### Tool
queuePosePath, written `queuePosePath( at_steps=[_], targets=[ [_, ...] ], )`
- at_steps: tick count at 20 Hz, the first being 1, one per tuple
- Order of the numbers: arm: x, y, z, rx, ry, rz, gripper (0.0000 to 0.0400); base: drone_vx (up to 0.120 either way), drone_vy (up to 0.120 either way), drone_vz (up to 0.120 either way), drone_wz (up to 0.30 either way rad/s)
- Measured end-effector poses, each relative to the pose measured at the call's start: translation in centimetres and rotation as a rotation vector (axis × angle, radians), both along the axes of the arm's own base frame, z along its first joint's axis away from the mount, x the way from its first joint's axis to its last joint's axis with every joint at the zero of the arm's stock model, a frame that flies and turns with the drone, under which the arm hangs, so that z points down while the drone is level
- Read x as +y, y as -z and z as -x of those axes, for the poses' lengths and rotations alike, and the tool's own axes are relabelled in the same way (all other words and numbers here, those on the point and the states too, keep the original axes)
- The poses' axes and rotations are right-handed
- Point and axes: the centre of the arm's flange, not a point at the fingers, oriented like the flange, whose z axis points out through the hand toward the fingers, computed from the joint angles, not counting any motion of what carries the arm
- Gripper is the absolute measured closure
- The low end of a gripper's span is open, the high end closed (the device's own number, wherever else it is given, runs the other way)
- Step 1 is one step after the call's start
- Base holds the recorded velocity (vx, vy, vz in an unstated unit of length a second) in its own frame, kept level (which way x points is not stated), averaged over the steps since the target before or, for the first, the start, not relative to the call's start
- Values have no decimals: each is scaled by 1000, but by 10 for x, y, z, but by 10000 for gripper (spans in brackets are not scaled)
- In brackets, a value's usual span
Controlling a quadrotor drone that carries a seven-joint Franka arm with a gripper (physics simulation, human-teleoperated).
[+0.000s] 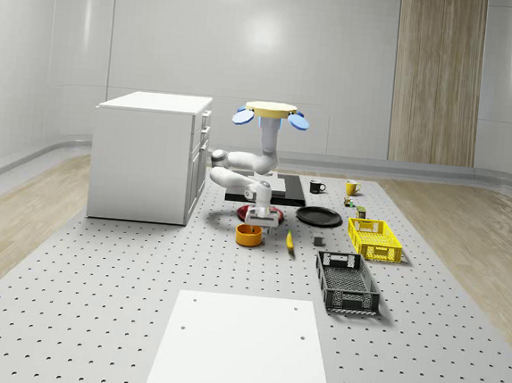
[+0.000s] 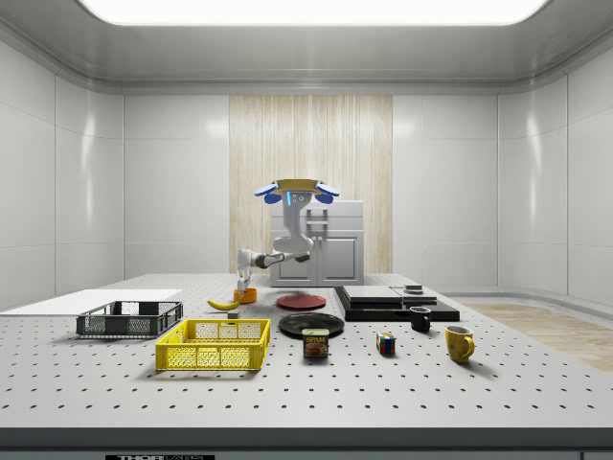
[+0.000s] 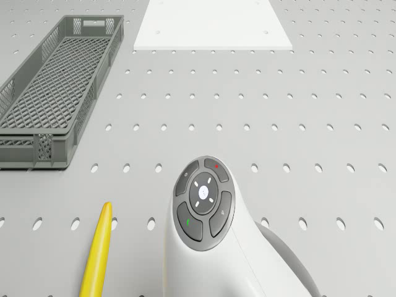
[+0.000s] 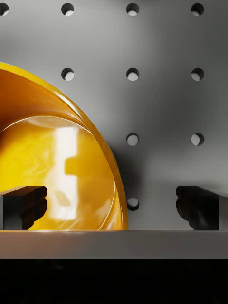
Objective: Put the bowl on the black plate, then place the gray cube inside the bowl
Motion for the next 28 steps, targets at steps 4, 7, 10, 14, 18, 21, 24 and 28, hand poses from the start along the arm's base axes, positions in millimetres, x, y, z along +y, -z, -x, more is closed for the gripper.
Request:
queuePosePath(
  at_steps=[4, 7, 10, 14, 18, 21, 24, 28],
  targets=[
    [-2, -1, -1, 0, 0, 0, 0, 0, 0, 0, 0],
    [-2, -2, -4, 0, 0, 0, 0, 0, 0, 0, 0],
    [-2, -2, -5, 0, 0, 0, 118, 0, 0, 0, 0],
    [-3, -2, -6, 0, 0, 0, 233, 0, 0, 0, 0],
    [-3, -1, -6, 0, 0, 0, 275, 0, 0, 0, 0],
    [-3, 6, -6, 0, 0, 0, 288, 0, 0, 53, 0],
    [-3, 15, -6, 0, 0, 0, 295, 0, 0, 120, 0],
    [-3, 21, -6, 0, 0, 0, 298, -80, 100, 120, 0]
  ],
)
